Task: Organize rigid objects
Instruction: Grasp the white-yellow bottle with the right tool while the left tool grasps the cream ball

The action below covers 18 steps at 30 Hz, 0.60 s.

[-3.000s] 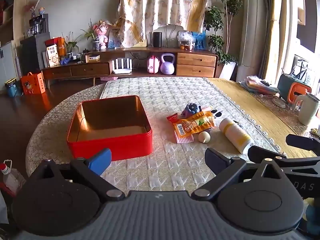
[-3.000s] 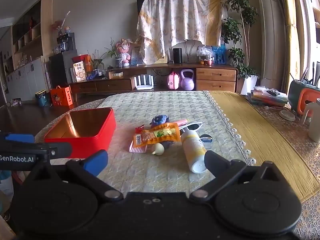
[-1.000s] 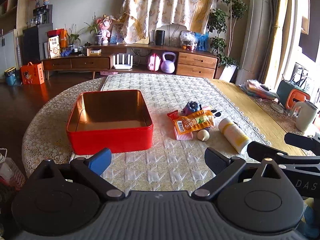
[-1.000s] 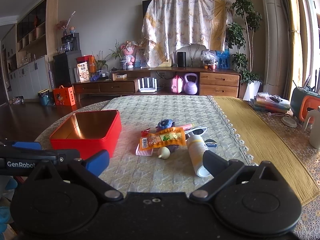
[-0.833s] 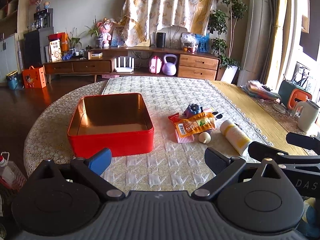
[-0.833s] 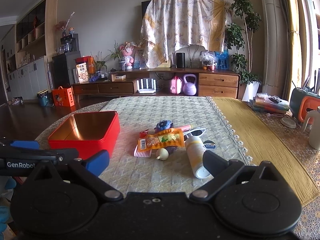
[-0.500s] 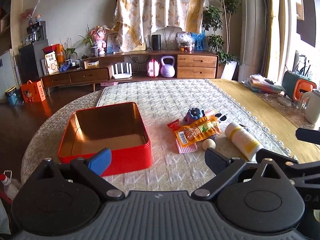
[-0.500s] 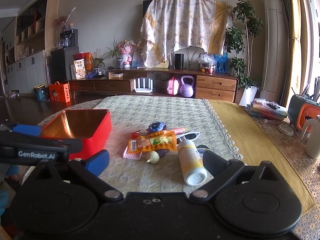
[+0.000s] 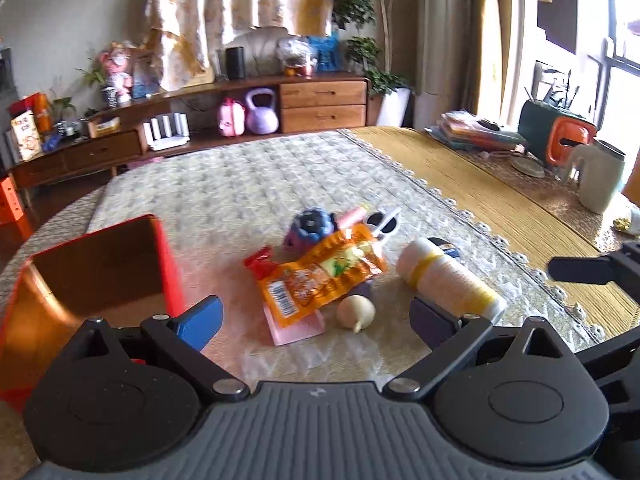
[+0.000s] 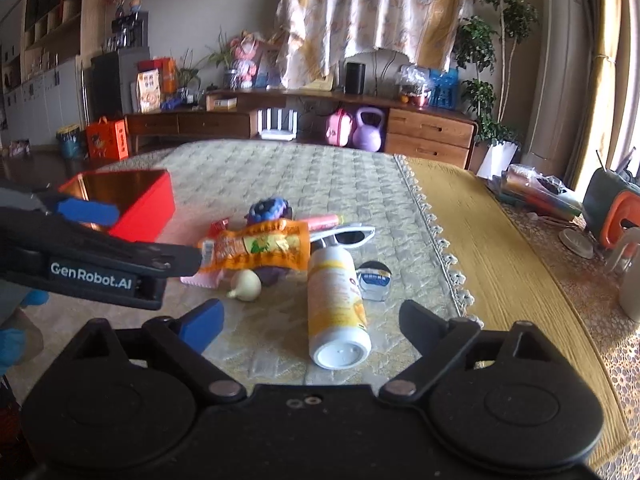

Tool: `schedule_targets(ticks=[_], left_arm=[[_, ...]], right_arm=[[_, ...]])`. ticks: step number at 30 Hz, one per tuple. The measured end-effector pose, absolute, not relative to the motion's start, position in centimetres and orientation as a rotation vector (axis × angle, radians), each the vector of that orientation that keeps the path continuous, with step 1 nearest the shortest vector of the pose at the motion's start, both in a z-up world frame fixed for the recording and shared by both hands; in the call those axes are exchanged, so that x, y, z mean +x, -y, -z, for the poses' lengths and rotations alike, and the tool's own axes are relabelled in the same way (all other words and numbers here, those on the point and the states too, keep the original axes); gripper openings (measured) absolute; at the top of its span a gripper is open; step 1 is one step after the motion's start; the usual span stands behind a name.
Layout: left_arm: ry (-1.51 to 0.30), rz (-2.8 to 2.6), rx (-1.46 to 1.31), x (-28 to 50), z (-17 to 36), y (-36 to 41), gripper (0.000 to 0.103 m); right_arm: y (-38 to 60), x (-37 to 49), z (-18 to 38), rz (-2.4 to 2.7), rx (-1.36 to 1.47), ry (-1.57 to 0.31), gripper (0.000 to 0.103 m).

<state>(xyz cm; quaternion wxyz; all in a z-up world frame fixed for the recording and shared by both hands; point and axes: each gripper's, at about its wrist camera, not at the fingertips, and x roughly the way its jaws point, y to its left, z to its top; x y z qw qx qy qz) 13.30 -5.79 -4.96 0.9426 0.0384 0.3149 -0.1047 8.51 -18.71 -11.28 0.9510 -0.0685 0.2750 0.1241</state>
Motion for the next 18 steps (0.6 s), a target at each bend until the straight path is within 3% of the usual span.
schedule_targets(ticks=[16,18], left_arm=[[-0.709,0.246,0.048,17.3,9.0,8.0,0.099],[-0.705,0.253,0.057,17.4,9.1,8.2,0.091]], right_arm=[[20.6,13.0,14.7,-0.298,-0.085,-0.697,0.070],[20.7,13.3,14.8,-0.304,-0.083,-0.702,0.069]])
